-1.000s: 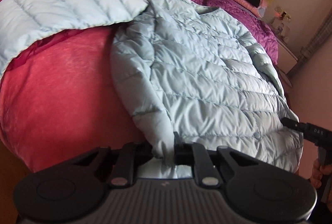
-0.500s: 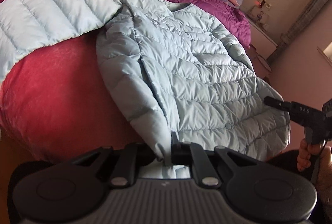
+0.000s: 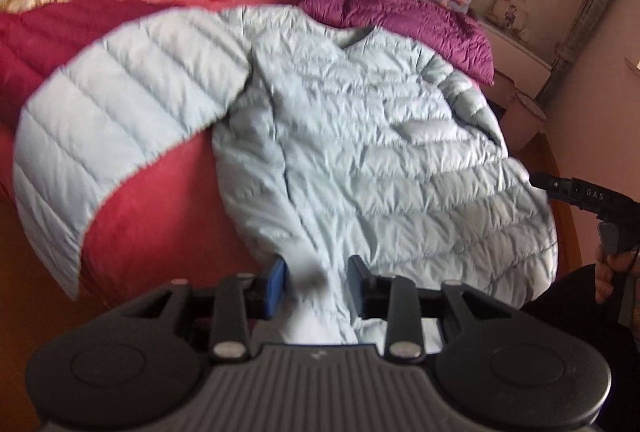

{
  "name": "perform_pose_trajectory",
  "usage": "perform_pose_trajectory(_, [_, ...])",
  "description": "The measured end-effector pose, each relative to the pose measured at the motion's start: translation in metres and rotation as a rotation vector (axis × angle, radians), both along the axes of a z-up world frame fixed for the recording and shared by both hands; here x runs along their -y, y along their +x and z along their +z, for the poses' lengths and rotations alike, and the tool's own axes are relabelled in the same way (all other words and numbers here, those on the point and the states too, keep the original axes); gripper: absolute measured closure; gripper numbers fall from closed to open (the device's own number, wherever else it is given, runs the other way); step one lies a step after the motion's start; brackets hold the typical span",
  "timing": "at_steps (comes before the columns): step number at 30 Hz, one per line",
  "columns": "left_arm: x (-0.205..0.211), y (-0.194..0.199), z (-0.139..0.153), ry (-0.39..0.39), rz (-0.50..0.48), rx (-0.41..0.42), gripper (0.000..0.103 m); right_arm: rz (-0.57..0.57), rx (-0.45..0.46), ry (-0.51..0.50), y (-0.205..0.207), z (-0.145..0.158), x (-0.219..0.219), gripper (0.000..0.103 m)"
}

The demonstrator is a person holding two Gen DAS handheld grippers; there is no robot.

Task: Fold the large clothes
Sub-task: 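Release the hem with the left gripper and move both tools over the jacket body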

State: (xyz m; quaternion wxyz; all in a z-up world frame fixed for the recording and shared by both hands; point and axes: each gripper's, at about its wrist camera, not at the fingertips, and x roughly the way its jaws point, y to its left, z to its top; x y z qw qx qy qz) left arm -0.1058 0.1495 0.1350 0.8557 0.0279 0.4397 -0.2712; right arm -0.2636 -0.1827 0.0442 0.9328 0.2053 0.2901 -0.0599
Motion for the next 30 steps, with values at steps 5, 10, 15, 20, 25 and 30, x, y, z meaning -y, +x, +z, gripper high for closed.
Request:
perform_pose_trajectory(5, [0.01,0.014,0.021,-0.02,-0.027,0.107,0.061,-0.056,0.106,-0.103,-0.006,0.014,-0.002,0.005])
perform_pose_trajectory(10, [0.051,0.05,-0.013,0.001,-0.056,0.114,0.062,-0.009,0.154,-0.156,0.018,0.013,-0.014,0.004])
perform_pose_trajectory(15, [0.091,0.077,-0.048,0.034,-0.101,0.117,0.062,0.112,0.112,-0.254,0.066,-0.002,-0.036,0.003])
perform_pose_trajectory(20, [0.112,0.11,-0.055,-0.004,-0.119,0.126,0.063,0.156,0.066,-0.254,0.124,-0.019,-0.038,0.003])
perform_pose_trajectory(25, [0.126,0.15,-0.073,0.013,-0.079,0.123,0.063,0.12,0.013,-0.186,0.181,-0.037,-0.025,0.003])
perform_pose_trajectory(30, [0.133,0.182,-0.089,0.055,-0.022,0.147,0.063,0.092,-0.006,-0.193,0.223,-0.052,-0.017,0.002])
